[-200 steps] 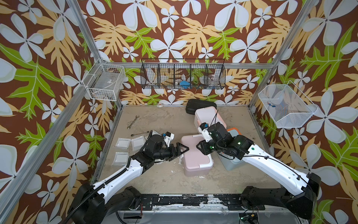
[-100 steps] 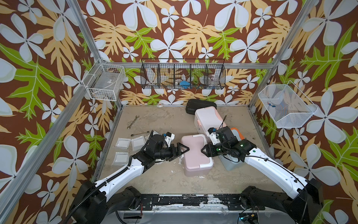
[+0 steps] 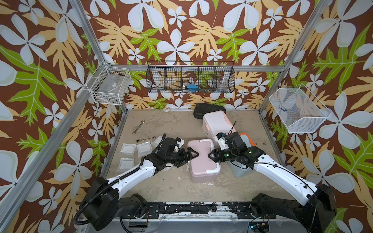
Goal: Open first aid kits and take out gauze
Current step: Move the first aid kit to the center of the board, then reset both arms
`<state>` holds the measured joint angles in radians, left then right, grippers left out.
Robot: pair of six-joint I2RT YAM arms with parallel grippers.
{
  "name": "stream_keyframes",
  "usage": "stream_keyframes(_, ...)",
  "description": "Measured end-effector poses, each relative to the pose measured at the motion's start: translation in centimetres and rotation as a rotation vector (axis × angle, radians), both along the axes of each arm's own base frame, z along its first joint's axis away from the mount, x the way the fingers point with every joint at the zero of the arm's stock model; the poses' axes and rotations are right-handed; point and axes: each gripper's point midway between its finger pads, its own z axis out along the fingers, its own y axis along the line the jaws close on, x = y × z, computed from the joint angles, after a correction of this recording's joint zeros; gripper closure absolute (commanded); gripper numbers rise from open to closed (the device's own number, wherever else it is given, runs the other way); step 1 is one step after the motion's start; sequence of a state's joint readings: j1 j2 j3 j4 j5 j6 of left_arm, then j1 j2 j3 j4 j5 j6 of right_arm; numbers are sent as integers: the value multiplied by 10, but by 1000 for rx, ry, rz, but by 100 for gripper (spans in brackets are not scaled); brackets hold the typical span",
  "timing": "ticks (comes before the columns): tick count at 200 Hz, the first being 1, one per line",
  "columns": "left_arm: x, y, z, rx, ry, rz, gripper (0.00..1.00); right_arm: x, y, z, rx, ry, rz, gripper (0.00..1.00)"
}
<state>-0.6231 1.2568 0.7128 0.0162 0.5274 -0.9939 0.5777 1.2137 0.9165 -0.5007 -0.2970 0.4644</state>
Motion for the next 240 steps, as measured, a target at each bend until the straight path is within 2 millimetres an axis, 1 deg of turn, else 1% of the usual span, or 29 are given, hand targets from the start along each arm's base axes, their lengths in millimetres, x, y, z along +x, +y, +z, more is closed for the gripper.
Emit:
stream_keyframes(29, 19, 0, -4, 46, 7, 36, 1, 12, 5, -1, 10, -6, -24, 38)
stream_keyframes(70, 64, 16, -6, 93, -34, 108, 2, 41, 21, 1, 21, -38, -41, 37)
stream_keyframes(88, 83, 23, -7, 111, -52, 135, 2, 58, 29, 0, 16, -55, -46, 36)
stream_keyframes(107, 106, 33, -8, 123, -80, 167, 2, 80, 38, -1, 6, -88, -49, 35)
stream_keyframes(122, 116, 41, -4, 131, -96, 185, 1, 92, 44, 1, 7, -115, -47, 30)
stream_keyframes(137, 119, 47, 6, 137, -125, 188, 0, 92, 45, 4, 3, -130, -31, 19)
stream_keyframes(147, 120, 51, 20, 138, -165, 192, 0, 88, 38, 9, -18, -152, -37, 12)
stream_keyframes(155, 122, 55, 37, 136, -218, 202, 0, 83, 31, 14, -36, -173, -41, 7)
stream_keyframes(161, 123, 57, 49, 138, -256, 210, 0, 80, 26, 22, -38, -194, -44, 5)
stream_keyframes(173, 122, 67, 70, 157, -324, 243, 0, 78, 15, 41, -46, -267, -65, 1)
stream_keyframes(186, 119, 80, 84, 195, -376, 287, 0, 75, 3, 62, -52, -352, -90, 0)
stream_keyframes(193, 116, 90, 91, 223, -409, 324, 0, 73, -5, 72, -56, -398, -113, 0)
stream_keyframes(205, 111, 109, 101, 275, -461, 393, 0, 68, -23, 87, -73, -487, -157, 0)
stream_keyframes(215, 105, 128, 107, 324, -507, 462, 0, 64, -38, 96, -91, -553, -197, 0)
stream_keyframes(228, 97, 152, 110, 392, -556, 544, 0, 60, -59, 107, -120, -636, -261, 0)
stream_keyframes(240, 90, 174, 110, 461, -591, 620, 0, 60, -80, 113, -156, -688, -324, 0)
